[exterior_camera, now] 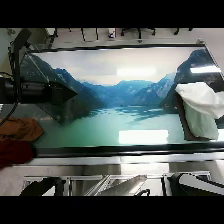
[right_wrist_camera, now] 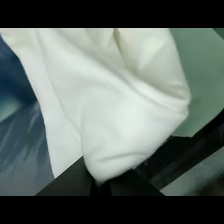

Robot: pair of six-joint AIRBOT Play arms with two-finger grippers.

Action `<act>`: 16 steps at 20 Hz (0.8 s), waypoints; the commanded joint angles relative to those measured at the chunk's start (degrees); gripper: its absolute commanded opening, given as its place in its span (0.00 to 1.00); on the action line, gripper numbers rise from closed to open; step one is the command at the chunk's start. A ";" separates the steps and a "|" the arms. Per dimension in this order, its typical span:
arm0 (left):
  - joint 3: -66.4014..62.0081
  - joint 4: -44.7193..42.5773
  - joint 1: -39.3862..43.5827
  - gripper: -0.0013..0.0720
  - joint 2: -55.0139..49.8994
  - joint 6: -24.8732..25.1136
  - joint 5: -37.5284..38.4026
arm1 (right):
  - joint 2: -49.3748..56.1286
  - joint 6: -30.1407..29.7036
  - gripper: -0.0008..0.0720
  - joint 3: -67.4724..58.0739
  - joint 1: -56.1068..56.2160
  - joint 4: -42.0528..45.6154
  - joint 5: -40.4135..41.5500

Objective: Fold the shirts.

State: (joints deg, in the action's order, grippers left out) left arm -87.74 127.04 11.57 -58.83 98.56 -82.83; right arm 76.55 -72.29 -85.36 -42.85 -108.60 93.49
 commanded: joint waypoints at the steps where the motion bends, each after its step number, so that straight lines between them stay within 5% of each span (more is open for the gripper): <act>1: 0.00 0.02 0.04 0.04 0.02 -0.04 -0.55 | -1.81 0.76 0.04 13.40 -0.07 2.29 -3.91; 4: 0.00 0.02 0.04 0.04 0.00 -0.07 -1.20 | -1.49 0.72 0.10 16.17 -0.26 4.37 -4.15; 5: 0.00 0.02 0.04 0.04 0.02 -0.07 -1.57 | -1.55 0.72 0.46 16.09 -0.28 5.49 -2.73; 6: 0.00 0.02 0.04 0.04 0.02 -0.07 -2.19 | -1.55 0.04 0.99 15.85 -0.28 6.75 -0.61; 11: 0.00 0.02 0.04 0.04 0.02 -0.07 -3.48 | -1.73 -0.50 0.97 10.64 -0.22 7.74 9.84; 16: 0.00 0.00 0.04 0.04 0.00 -0.07 -2.54 | -7.45 -0.57 0.97 8.20 1.31 -13.03 4.74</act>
State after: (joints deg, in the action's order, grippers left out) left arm -87.74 127.07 11.57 -58.83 98.43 -85.73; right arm 72.01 -72.69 -76.12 -42.61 -110.39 100.51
